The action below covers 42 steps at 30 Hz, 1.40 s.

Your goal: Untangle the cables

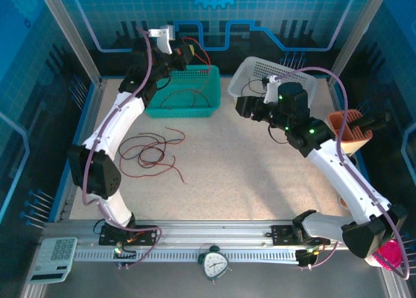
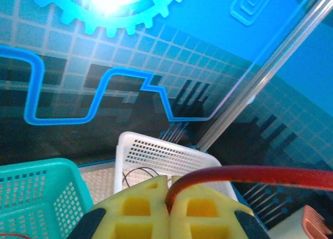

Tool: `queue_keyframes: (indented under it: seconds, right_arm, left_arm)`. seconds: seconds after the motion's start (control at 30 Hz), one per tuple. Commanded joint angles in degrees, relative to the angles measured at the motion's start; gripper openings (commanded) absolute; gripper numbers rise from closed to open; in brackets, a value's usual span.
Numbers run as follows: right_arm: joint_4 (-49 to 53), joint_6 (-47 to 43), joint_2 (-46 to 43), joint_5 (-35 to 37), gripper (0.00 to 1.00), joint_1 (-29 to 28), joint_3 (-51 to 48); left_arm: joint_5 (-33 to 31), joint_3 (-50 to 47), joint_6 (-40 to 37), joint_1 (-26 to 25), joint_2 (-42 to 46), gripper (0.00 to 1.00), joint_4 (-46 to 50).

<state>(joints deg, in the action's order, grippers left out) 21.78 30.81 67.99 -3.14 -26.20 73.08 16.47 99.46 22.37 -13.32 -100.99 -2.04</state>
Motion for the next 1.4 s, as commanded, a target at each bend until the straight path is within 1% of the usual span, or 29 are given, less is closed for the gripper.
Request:
queue_keyframes:
  seconds: [0.0,0.23,0.33,0.43,0.6,0.73,0.87,0.93,1.0,1.03,1.17,1.2,1.23,1.3,1.37]
  right_arm:
    - [1.50,-0.92,-1.69,1.52,0.66,0.53,-1.51]
    - [3.85,-2.09,-4.16,2.62,0.66,0.84,-2.58]
    - [4.72,-2.66,-4.95,3.05,0.66,1.10,-3.07]
    - [5.27,-3.03,-5.49,3.15,0.66,1.46,-3.60]
    - [5.42,-3.12,-5.60,2.70,0.66,1.92,-4.00]
    - [5.22,-3.21,-5.45,1.80,0.67,1.91,-4.17]
    - [4.72,-3.04,-4.57,1.04,0.67,1.91,-4.30]
    - [4.09,-2.70,-4.07,0.34,0.67,1.87,-4.35]
    - [3.58,-2.34,-3.70,-0.32,0.66,1.89,-4.26]
    - [3.32,-2.20,-3.54,-0.55,0.67,1.77,-4.19]
    - [3.27,-2.23,-3.41,-0.65,0.67,1.82,-3.74]
    - [3.30,-2.24,-3.44,-0.56,0.67,1.80,-3.67]
    - [3.38,-2.33,-3.56,-0.50,0.67,1.81,-3.65]
    - [3.49,-2.33,-3.78,-0.31,0.67,1.79,-3.65]
    - [3.53,-2.33,-3.79,-0.34,0.67,1.79,-3.58]
  left_arm:
    - [-1.65,4.04,-0.82,1.09,-3.50,0.00,-2.90]
    - [-4.23,11.08,-0.32,2.22,-13.95,0.00,-1.02]
    - [-5.77,15.56,-0.30,2.93,-18.69,0.00,3.88]
    - [-6.98,17.89,-1.14,3.68,-22.14,0.00,7.32]
    - [-5.96,21.02,-1.69,6.04,-26.84,0.00,15.14]
    - [-8.74,25.16,-4.07,7.84,-30.07,0.00,26.38]
    - [-14.45,34.29,-6.69,8.99,-35.05,0.00,42.05]
    - [-16.95,38.06,-6.99,9.43,-37.13,0.00,47.68]
    - [-18.50,39.06,-6.70,9.84,-37.87,0.00,50.35]
    - [-19.05,39.05,-6.27,10.04,-37.92,0.06,51.16]
    - [-19.28,39.44,-4.74,10.68,-38.49,0.16,53.37]
    - [-19.12,39.57,-4.51,10.77,-38.60,0.21,53.63]
    - [-18.70,39.58,-4.45,10.77,-38.73,0.27,53.71]
    - [-18.28,39.71,-4.11,10.77,-38.91,0.32,54.24]
    - [-17.73,39.74,-4.08,10.77,-38.89,0.40,54.33]
